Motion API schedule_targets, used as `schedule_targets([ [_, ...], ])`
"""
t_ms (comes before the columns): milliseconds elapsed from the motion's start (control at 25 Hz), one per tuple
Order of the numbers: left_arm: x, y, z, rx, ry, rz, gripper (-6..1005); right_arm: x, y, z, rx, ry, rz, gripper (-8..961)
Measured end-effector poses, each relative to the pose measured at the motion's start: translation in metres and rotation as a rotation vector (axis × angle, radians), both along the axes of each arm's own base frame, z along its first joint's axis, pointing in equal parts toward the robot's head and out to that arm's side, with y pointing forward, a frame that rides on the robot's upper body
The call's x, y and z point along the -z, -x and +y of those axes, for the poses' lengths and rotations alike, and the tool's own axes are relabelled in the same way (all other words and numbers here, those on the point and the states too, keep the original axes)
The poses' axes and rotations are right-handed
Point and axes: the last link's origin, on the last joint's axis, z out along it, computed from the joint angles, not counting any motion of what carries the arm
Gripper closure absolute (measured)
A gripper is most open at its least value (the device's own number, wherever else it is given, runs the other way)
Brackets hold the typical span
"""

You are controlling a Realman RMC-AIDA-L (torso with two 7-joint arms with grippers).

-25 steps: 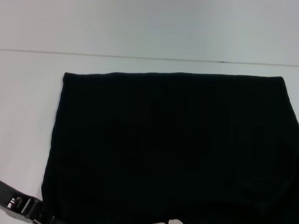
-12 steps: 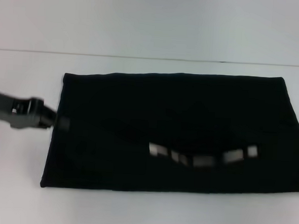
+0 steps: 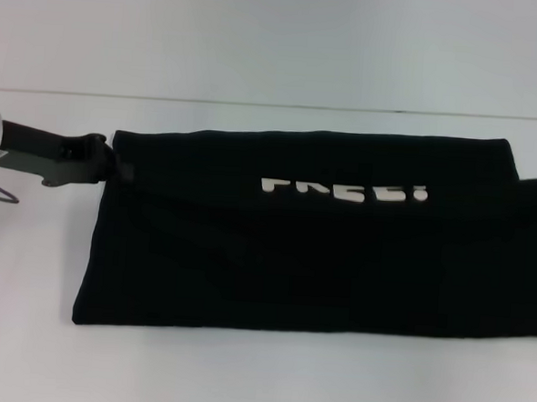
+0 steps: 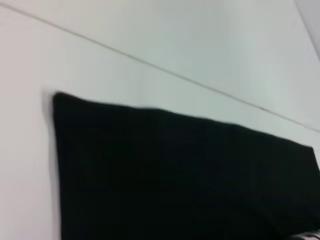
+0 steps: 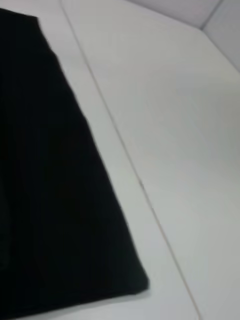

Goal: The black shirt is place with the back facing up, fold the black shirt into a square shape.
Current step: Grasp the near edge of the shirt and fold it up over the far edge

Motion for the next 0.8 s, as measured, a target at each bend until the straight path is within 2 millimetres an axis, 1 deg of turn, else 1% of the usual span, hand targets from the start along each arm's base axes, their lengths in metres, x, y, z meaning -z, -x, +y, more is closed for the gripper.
schedule_targets([
  [160, -0.001, -0.007, 0.015, -0.002, -0.076, 0.01, 924, -0.002, 0.008, 0.017, -0.003, -0.078, -0.009, 849],
  [240, 0.002, -0.011, 0.024, -0.002, -0.117, 0.023, 920, 0.001, 0.011, 0.027, 0.001, -0.116, -0.02, 847],
  [400, 0.022, -0.019, 0.036, 0.001, -0.172, 0.06, 911, 0.022, 0.01, 0.047, 0.037, -0.184, -0.088, 843],
  [480, 0.033, -0.02, 0.04, 0.004, -0.195, 0.091, 907, 0.036, 0.008, 0.052, 0.055, -0.195, -0.127, 841],
  [560, 0.041, -0.021, 0.042, 0.004, -0.215, 0.109, 902, 0.045, 0.007, 0.057, 0.069, -0.215, -0.163, 839],
  [680, 0.044, -0.02, 0.044, -0.001, -0.245, 0.123, 896, 0.054, 0.007, 0.061, 0.084, -0.243, -0.192, 836],
  [800, 0.042, -0.019, 0.047, -0.008, -0.277, 0.132, 889, 0.056, 0.009, 0.066, 0.089, -0.272, -0.206, 833],
])
